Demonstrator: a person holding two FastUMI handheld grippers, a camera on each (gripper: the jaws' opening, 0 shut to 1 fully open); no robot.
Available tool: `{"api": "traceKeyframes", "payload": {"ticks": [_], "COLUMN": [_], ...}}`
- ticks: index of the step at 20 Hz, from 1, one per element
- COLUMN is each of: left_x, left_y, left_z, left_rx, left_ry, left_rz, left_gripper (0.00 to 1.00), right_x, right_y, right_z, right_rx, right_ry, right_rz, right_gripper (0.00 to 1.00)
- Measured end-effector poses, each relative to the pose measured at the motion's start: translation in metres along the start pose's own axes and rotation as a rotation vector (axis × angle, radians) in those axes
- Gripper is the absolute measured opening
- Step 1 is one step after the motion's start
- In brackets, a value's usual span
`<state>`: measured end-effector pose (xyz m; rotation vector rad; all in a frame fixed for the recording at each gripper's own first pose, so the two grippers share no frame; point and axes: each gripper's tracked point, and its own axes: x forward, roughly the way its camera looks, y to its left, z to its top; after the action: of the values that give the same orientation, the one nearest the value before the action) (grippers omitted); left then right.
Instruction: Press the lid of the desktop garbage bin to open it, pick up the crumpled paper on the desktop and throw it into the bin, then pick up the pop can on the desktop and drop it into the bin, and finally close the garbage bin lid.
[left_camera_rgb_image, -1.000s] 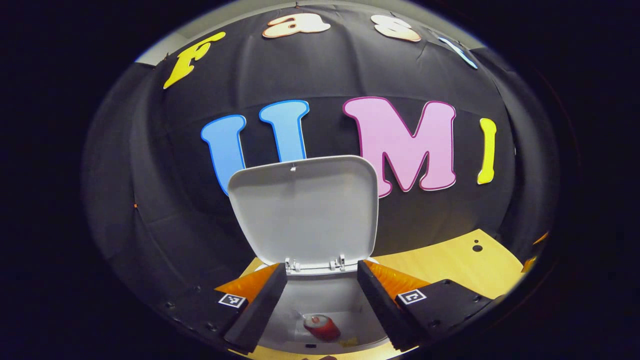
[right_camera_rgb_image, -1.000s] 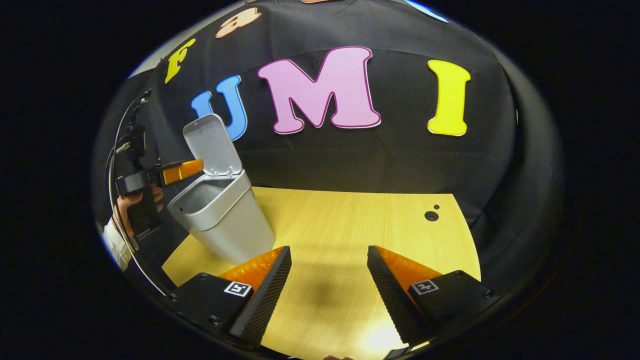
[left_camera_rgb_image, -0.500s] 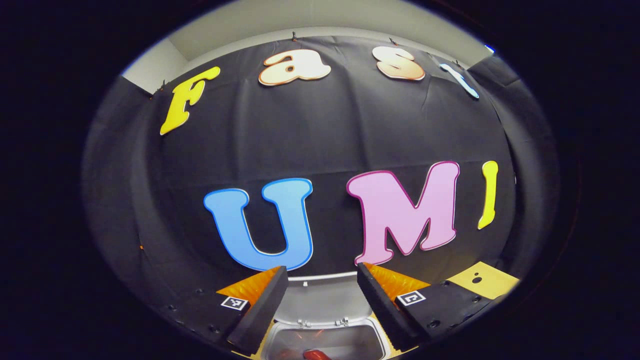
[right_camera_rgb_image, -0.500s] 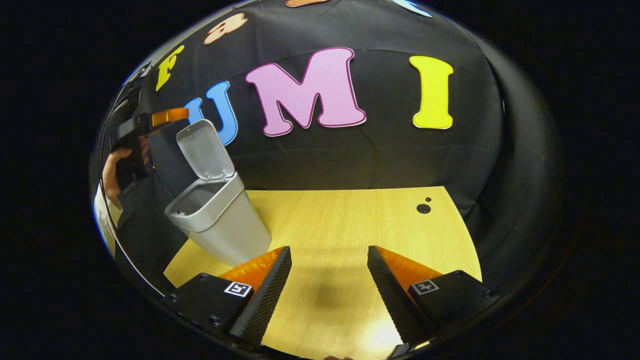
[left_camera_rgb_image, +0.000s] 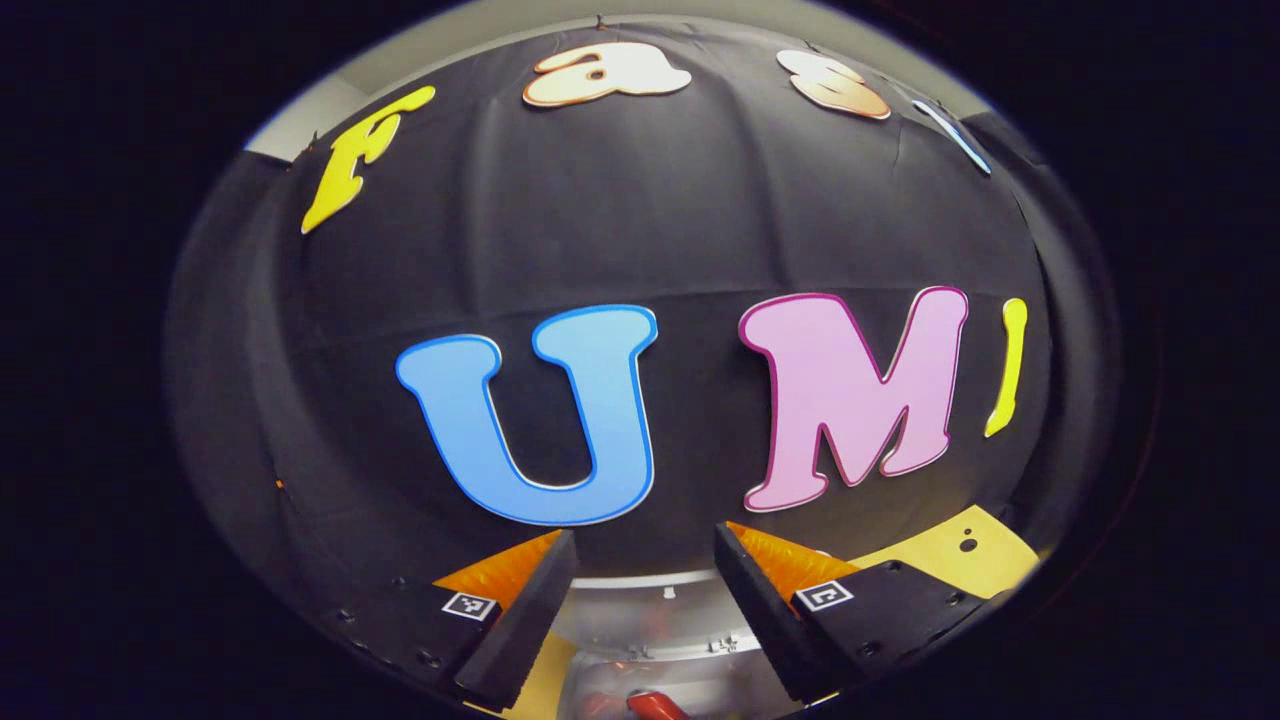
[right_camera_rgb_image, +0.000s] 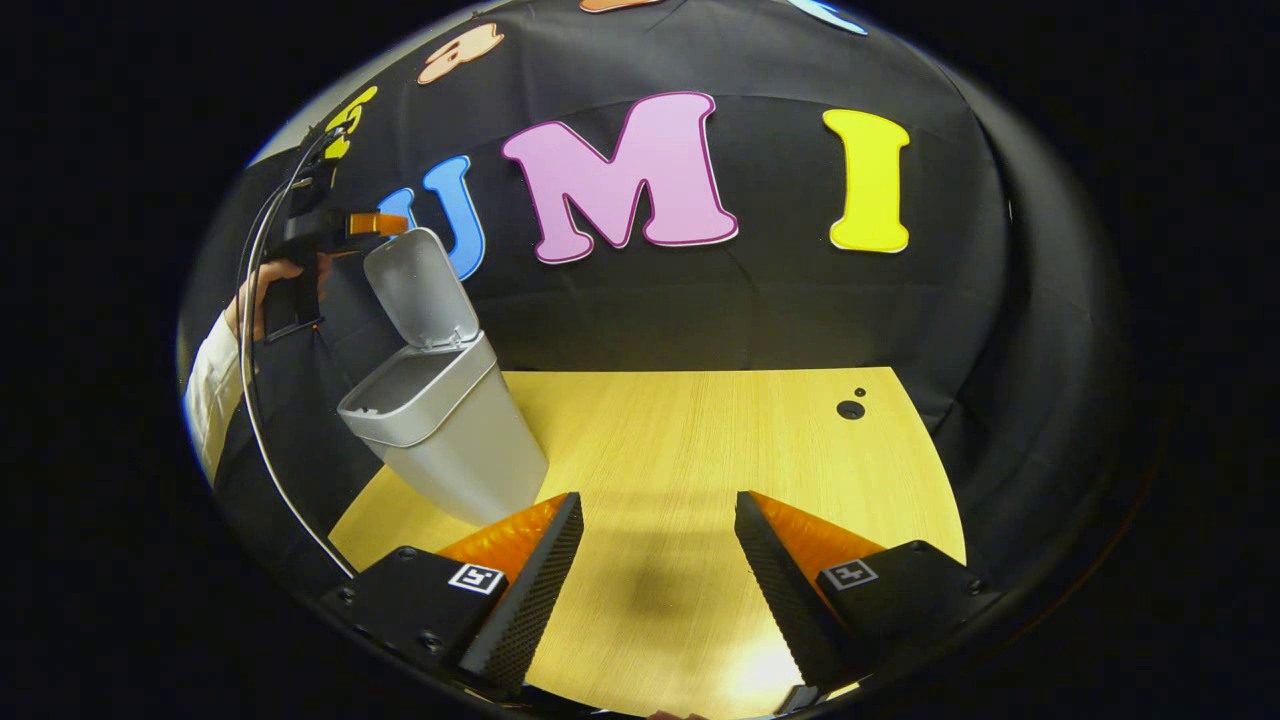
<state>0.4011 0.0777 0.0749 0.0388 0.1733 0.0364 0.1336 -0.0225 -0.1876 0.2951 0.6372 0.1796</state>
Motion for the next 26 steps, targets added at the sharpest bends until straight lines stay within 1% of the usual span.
{"api": "traceKeyframes", "payload": {"ticks": [1, 5, 7, 8, 10, 11, 15, 17, 20, 21, 22, 23, 24, 25, 26], "left_x": [-0.003, -0.028, -0.044, -0.053, -0.063, -0.071, -0.091, -0.101, -0.109, -0.113, -0.115, -0.109, -0.106, -0.111, -0.111], "left_y": [0.001, -0.004, -0.008, -0.006, -0.007, -0.011, -0.024, -0.028, -0.039, -0.040, -0.041, -0.042, -0.043, -0.042, -0.044], "left_z": [0.001, -0.020, -0.047, -0.059, -0.072, -0.085, -0.148, -0.165, -0.187, -0.204, -0.211, -0.202, -0.201, -0.206, -0.208], "left_rx": [-0.020, -0.014, -0.044, -0.047, -0.031, -0.018, 0.014, 0.013, -0.004, -0.002, -0.004, 0.023, 0.028, 0.003, -0.012], "left_ry": [-0.001, 0.051, 0.117, 0.134, 0.111, 0.126, 0.257, 0.289, 0.317, 0.370, 0.387, 0.322, 0.315, 0.338, 0.345], "left_rz": [-0.005, -0.039, -0.064, -0.059, -0.066, -0.067, -0.097, -0.099, -0.119, -0.125, -0.126, -0.130, -0.130, -0.120, -0.119], "left_gripper": [0.95, 0.95, 0.95, 0.95, 0.95, 0.94, 0.93, 0.95, 0.93, 0.93, 0.93, 0.97, 0.96, 0.93, 0.94], "right_x": [0.001, 0.000, 0.000, -0.001, -0.001, 0.000, 0.000, 0.000, -0.001, -0.001, 0.000, 0.000, -0.001, -0.001, -0.002], "right_y": [0.001, 0.006, 0.009, 0.010, 0.013, 0.013, 0.019, 0.020, 0.018, 0.018, 0.018, 0.018, 0.018, 0.018, 0.018], "right_z": [0.000, -0.002, -0.002, -0.002, -0.002, -0.002, -0.002, -0.002, -0.005, -0.006, -0.008, -0.008, -0.008, -0.009, -0.010], "right_rx": [0.001, -0.013, -0.017, -0.021, -0.032, -0.040, -0.046, -0.048, -0.061, -0.059, -0.055, -0.050, -0.043, -0.039, -0.038], "right_ry": [0.002, 0.004, 0.003, 0.003, -0.001, 0.001, 0.005, 0.004, 0.007, 0.010, 0.013, 0.013, 0.011, 0.010, 0.010], "right_rz": [0.005, 0.016, 0.021, 0.023, 0.028, 0.028, 0.036, 0.039, 0.035, 0.036, 0.039, 0.039, 0.041, 0.041, 0.041], "right_gripper": [0.99, 0.99, 0.99, 0.99, 0.99, 0.99, 0.99, 0.99, 0.99, 0.99, 0.99, 0.99, 0.99, 0.99, 0.99]}}
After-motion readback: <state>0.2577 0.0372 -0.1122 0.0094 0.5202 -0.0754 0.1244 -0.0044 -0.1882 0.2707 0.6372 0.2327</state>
